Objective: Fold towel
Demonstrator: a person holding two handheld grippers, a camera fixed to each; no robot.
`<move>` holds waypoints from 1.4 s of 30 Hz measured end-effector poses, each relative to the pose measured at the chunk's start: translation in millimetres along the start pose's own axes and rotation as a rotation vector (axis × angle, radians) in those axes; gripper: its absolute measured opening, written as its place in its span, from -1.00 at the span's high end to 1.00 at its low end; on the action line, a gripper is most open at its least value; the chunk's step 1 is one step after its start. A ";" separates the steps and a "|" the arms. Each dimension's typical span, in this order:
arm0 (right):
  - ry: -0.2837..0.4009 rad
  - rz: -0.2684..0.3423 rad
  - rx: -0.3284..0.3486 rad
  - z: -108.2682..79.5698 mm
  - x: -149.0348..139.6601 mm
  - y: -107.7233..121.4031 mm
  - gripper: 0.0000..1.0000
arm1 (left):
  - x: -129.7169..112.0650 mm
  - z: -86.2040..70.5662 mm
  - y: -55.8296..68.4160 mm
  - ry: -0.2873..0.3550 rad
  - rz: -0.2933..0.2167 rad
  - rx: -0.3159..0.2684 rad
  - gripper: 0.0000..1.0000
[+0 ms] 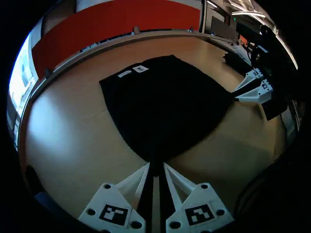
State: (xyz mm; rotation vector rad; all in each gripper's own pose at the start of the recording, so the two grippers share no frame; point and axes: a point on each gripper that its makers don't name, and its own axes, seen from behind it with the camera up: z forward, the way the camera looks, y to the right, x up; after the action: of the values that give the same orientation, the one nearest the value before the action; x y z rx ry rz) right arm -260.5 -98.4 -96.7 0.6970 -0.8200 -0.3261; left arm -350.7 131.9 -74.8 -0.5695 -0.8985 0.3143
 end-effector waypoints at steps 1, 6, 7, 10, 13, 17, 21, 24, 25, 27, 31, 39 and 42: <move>0.002 0.000 -0.002 -0.7 0.6 0.5 0.76 | 1.2 -0.3 0.2 0.003 -0.002 0.001 0.82; 0.020 0.010 -0.007 -5.9 6.3 2.3 0.78 | 9.3 -5.1 -0.4 0.019 -0.008 0.006 0.82; 0.025 0.014 -0.008 -7.4 8.2 2.6 0.78 | 11.2 -6.6 -0.8 0.023 -0.011 0.007 0.82; 0.042 0.025 -0.013 -12.5 15.5 4.0 0.79 | 17.7 -12.3 -1.9 0.034 -0.018 0.009 0.82; 0.062 0.032 -0.020 -19.2 24.5 5.6 0.79 | 25.3 -19.1 -2.6 0.045 -0.028 0.011 0.82; 0.089 0.034 -0.030 -29.7 37.7 7.7 0.79 | 35.5 -29.0 -2.9 0.061 -0.042 0.014 0.82; 0.116 0.038 -0.036 -41.7 51.4 8.7 0.79 | 43.1 -39.3 -1.6 0.070 -0.054 0.014 0.83; 0.134 0.043 -0.041 -50.2 60.5 9.3 0.79 | 47.1 -47.0 0.1 0.074 -0.062 0.012 0.82; 0.138 0.045 -0.043 -52.7 63.0 9.6 0.79 | 47.9 -49.4 0.7 0.073 -0.066 0.010 0.82; 0.147 0.047 -0.046 -58.0 67.9 9.7 0.79 | 49.7 -54.5 2.1 0.072 -0.076 0.007 0.82; 0.158 0.047 -0.044 -68.2 75.9 7.2 0.79 | 53.7 -65.1 4.3 0.077 -0.100 0.006 0.82; 0.175 0.044 -0.029 -89.3 89.6 0.4 0.79 | 60.8 -85.6 7.8 0.087 -0.117 0.008 0.82; 0.183 0.041 -0.028 -97.0 94.0 -0.5 0.79 | 63.6 -92.5 10.4 0.090 -0.121 0.005 0.83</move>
State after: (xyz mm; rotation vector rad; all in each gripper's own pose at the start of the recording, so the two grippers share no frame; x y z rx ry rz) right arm -125.7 -105.0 -91.3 0.6725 -0.6538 -0.2321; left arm -238.7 140.3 -85.2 -0.5184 -0.8408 0.1802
